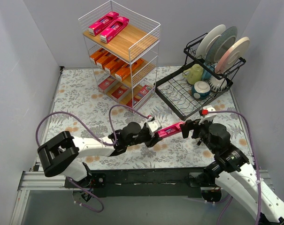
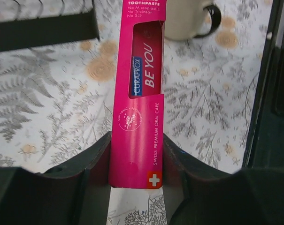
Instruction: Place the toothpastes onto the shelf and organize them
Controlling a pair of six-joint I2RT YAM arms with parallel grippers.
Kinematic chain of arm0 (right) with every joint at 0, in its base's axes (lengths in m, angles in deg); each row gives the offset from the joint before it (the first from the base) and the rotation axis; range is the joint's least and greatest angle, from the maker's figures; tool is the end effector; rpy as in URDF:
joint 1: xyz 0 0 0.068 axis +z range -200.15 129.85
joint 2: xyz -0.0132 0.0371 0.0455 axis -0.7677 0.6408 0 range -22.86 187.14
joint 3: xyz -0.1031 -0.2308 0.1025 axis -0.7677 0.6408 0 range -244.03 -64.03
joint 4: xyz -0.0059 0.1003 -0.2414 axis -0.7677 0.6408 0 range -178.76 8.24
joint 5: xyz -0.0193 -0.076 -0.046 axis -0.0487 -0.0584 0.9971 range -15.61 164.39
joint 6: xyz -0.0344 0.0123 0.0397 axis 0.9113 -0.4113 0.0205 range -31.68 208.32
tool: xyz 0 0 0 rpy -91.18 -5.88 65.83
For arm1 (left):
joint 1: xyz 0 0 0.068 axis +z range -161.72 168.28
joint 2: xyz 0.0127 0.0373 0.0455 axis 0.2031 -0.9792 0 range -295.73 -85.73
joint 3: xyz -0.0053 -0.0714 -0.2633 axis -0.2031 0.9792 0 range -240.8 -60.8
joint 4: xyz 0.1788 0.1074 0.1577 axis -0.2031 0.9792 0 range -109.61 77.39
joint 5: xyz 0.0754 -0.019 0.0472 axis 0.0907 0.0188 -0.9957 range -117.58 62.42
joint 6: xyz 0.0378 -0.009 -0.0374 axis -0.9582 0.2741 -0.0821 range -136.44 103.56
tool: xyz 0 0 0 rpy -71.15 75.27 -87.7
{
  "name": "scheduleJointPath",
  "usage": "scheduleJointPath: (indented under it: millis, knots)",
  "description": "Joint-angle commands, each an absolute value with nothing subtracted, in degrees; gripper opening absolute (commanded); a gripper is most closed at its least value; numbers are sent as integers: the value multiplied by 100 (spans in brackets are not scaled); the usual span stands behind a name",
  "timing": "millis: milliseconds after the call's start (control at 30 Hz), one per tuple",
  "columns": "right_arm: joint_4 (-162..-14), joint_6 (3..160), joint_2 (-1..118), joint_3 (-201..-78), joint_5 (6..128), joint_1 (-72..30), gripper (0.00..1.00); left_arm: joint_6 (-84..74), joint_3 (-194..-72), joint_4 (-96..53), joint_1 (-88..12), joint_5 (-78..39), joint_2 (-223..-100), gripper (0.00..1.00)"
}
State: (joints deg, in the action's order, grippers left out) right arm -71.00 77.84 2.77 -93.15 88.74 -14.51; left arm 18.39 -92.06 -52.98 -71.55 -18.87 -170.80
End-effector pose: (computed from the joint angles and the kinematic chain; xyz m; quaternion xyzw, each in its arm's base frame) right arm 0.1092 0.0675 0.2757 -0.0958 0.7811 0.1479 0.5991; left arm 0.1425 -0.2559 0.1761 0.2196 0.7902 -0.4605 0.3396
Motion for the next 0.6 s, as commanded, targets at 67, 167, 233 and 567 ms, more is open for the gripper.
scheduleJointPath:
  millis: [67,167,233,567]
  knots:
    - [-7601,7873,-290,-9540,9013,-1455,92,2214,-10543,-4020,-7122,-3004,-16202,24]
    - [-7531,8005,-422,-9751,8978,-1455,92,2188,-11228,-3502,-7096,-3285,-16026,25]
    - [-7496,8075,-492,-9865,8995,-1455,93,2074,-11649,-2993,-7026,-3435,-15982,25]
    - [-7390,8260,-317,-9971,8987,-1455,94,1854,-15139,-873,-6595,-3742,-16473,26]
